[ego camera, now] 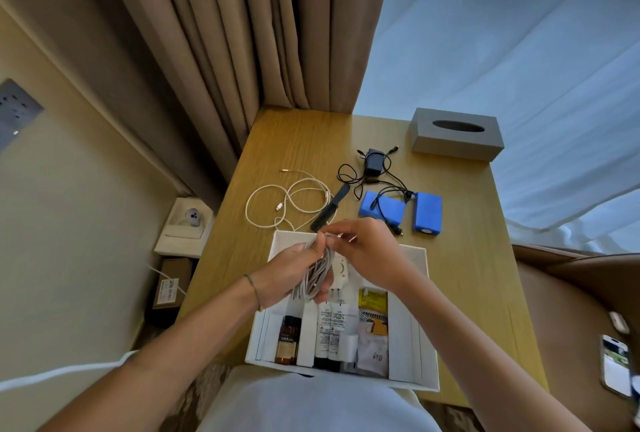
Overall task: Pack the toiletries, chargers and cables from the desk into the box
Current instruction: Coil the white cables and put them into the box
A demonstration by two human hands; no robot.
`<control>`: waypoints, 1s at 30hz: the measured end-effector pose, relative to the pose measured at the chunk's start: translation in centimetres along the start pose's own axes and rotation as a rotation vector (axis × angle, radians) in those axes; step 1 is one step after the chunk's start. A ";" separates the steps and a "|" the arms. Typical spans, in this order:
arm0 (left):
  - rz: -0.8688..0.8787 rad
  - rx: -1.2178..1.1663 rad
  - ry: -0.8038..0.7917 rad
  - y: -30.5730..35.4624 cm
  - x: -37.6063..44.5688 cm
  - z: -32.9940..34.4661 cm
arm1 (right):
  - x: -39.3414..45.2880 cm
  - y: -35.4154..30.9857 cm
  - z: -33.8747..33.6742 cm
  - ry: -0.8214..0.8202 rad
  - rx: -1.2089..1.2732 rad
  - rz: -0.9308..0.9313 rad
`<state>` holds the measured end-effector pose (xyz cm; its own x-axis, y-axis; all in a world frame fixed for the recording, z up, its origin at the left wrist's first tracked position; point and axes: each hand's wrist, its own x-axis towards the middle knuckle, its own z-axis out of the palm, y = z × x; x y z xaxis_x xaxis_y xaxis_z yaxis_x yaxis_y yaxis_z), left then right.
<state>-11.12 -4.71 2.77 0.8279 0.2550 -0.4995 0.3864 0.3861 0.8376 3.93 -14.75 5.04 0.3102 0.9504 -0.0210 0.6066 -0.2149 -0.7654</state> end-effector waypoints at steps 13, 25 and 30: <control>-0.001 -0.018 -0.170 -2.8 0.2 1.5 | -3.4 1.3 1.0 -0.152 0.530 0.236; 0.353 0.576 0.593 -4.7 -2.6 -2.1 | -1.7 4.1 4.4 -0.057 0.572 0.416; 0.434 0.880 0.780 -5.4 -4.5 -4.7 | 0.8 5.5 7.6 -0.021 0.484 0.521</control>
<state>-18.82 -3.75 -0.52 0.6102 0.7848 0.1083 0.5313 -0.5068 0.6789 1.94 -13.51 -4.04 0.4543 0.7565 -0.4705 -0.0119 -0.5229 -0.8523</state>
